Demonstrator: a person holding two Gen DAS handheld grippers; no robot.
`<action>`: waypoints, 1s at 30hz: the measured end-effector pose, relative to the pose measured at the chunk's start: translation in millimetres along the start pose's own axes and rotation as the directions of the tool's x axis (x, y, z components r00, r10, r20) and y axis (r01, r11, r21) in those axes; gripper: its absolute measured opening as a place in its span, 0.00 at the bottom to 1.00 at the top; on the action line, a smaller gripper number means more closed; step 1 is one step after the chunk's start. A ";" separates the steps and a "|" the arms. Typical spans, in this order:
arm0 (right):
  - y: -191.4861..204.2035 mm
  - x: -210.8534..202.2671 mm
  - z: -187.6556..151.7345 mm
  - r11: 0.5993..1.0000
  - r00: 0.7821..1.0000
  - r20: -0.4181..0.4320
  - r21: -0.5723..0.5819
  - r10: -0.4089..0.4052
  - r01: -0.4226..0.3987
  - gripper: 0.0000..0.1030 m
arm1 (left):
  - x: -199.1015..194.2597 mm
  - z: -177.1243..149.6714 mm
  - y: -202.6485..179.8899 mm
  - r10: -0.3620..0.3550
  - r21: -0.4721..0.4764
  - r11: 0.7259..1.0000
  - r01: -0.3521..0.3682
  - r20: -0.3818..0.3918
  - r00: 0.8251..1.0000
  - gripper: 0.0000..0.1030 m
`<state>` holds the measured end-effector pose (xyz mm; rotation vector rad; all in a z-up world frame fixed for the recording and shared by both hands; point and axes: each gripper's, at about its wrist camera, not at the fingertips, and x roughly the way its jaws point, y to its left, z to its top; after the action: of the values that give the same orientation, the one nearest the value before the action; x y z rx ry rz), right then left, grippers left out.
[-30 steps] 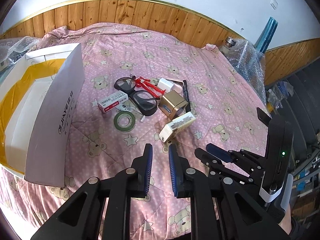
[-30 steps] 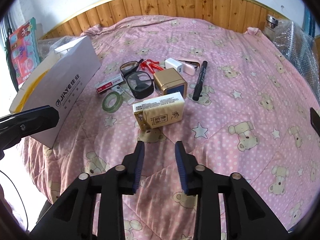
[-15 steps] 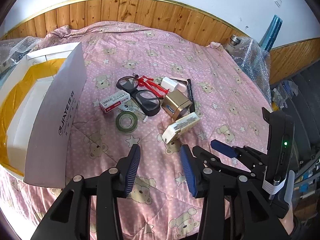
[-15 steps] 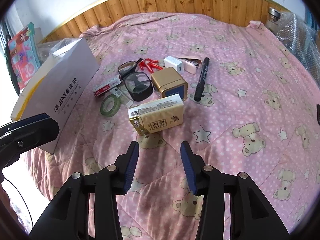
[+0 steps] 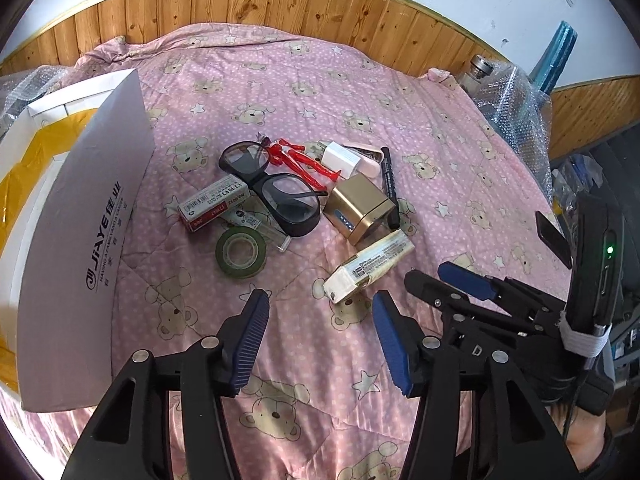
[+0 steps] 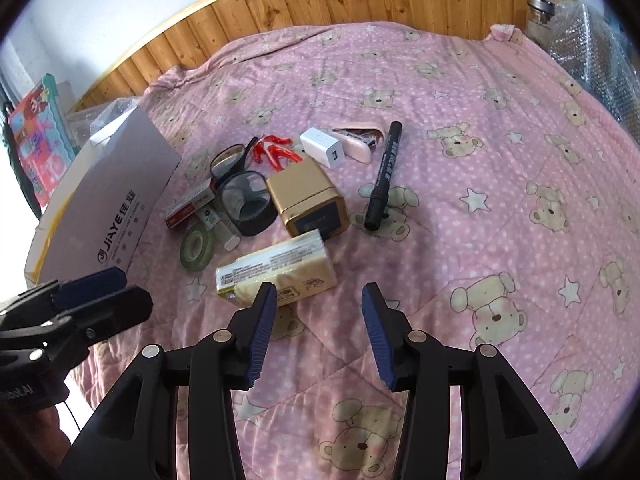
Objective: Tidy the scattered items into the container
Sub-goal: 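Close the left gripper on the beige tissue pack while the right gripper grasps the gold box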
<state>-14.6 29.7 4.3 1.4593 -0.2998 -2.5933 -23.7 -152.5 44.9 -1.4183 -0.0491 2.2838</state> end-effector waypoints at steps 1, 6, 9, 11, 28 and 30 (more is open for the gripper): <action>-3.8 1.4 3.9 1.000 1.000 -0.001 0.008 -0.001 0.001 0.46 | 5.6 1.6 -0.5 -0.018 0.000 1.000 0.018 -0.006 1.000 0.55; -17.1 8.5 20.0 1.000 1.000 -0.012 0.029 0.008 -0.007 0.46 | 35.5 8.0 -9.0 -0.067 0.030 0.997 0.068 -0.046 0.997 0.55; -21.2 12.7 27.2 1.000 1.000 -0.019 0.026 0.016 -0.016 0.46 | 52.8 11.3 -17.6 -0.081 0.071 0.994 0.086 -0.070 0.994 0.55; -23.9 17.1 31.9 1.000 1.000 -0.027 0.022 0.015 -0.015 0.46 | 65.7 12.9 -21.6 -0.075 0.095 0.992 0.083 -0.083 0.994 0.55; 3.7 57.6 56.4 0.990 0.993 -0.087 -0.109 0.081 -0.090 0.58 | 74.8 11.1 1.4 -0.051 0.055 0.997 0.057 -0.103 0.993 0.34; 6.5 63.9 57.7 0.989 0.992 -0.092 -0.119 0.081 -0.092 0.61 | 73.9 10.2 4.4 -0.059 0.044 0.997 0.064 -0.104 0.993 0.34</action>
<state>-96.8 14.7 -17.6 1.4774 -0.1846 -2.4261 -61.3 -125.6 -13.7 -1.4869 -0.0073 2.1452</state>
